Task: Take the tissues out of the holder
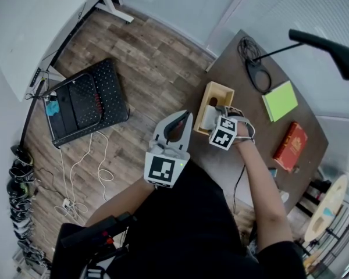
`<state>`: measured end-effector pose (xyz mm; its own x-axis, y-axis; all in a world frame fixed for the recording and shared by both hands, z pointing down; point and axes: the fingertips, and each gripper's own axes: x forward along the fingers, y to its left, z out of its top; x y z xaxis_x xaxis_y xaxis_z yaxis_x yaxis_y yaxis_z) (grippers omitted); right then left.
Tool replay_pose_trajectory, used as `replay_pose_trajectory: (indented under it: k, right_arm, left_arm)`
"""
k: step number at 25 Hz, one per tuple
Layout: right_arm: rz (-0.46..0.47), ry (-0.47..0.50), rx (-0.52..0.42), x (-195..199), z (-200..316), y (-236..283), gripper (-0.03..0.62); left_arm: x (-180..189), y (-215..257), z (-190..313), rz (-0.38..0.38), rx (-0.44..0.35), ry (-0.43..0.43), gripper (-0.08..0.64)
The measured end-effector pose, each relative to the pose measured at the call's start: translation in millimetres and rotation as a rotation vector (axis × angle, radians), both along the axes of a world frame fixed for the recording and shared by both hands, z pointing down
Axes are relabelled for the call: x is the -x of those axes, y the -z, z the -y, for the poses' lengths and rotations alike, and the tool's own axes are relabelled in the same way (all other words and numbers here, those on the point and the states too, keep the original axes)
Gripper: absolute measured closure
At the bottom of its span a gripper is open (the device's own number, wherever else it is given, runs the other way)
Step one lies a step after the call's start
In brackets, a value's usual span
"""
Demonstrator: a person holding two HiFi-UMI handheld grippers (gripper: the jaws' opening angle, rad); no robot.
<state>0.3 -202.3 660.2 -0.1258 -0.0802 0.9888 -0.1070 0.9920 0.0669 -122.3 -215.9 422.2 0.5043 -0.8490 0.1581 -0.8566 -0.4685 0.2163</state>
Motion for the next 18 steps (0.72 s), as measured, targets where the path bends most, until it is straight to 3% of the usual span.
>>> replay_pose_trajectory:
  k: [18]
  right_arm:
    - [-0.018, 0.024, -0.005, 5.5, -15.0, 10.6, 0.155]
  left_arm:
    - [11.3, -1.0, -20.1, -0.012, 0.008, -0.005, 0.561]
